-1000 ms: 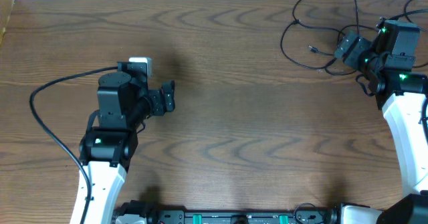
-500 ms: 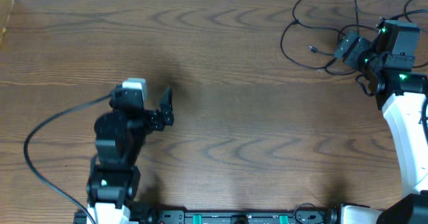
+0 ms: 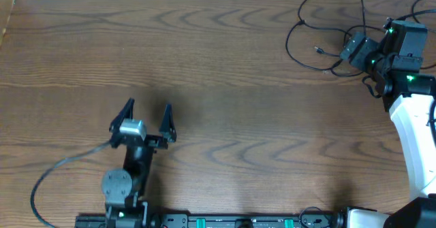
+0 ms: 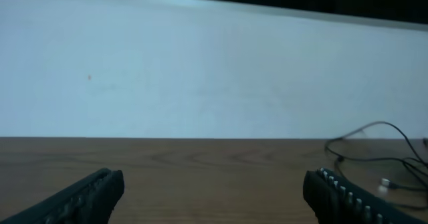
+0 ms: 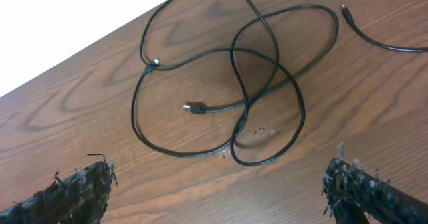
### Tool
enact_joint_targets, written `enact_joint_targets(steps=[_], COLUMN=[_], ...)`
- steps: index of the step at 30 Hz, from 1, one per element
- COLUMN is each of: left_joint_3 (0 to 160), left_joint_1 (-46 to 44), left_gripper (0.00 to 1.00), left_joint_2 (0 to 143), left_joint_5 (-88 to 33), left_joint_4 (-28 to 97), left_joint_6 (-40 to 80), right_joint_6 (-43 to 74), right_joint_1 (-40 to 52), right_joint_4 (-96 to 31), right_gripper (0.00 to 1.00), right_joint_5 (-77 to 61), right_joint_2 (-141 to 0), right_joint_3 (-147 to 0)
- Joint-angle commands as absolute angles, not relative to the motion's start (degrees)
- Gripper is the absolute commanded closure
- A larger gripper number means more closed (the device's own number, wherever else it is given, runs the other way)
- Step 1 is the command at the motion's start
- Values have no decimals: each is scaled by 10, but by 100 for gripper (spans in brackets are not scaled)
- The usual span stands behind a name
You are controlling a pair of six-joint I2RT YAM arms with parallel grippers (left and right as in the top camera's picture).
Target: Untangle cables
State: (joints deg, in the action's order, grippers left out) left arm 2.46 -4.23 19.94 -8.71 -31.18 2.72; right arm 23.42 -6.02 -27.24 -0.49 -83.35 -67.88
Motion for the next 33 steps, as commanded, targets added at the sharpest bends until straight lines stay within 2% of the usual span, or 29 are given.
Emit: enact_joint_targets(steps=[1,9,15,20,33], left_joint_3=[3,2,2,2,2], left_joint_1=[-43,-43,-41,-29,-26], left_gripper=[9,9,9,9,9], left_joint_2=[135,0,1,1,1], left_joint_5=[-58,9,37,37,35], left_joint_4=[-296,-126,-62,41,40], left_joint_6=[19,20,22,36,37], right_joint_6=[229,229,229,229,229], right_joint_1=[-59,-59,-59,-59,-59], right_joint_4=[-273,-273,-273,-273,-273], right_gripper=[1,1,1,1,1], right_joint_5=[-6,-6,-6,-6,-6], right_joint_2=[-832,-832,-832,-832,-832], right_joint_3=[-683,-683,-683,-683,-683])
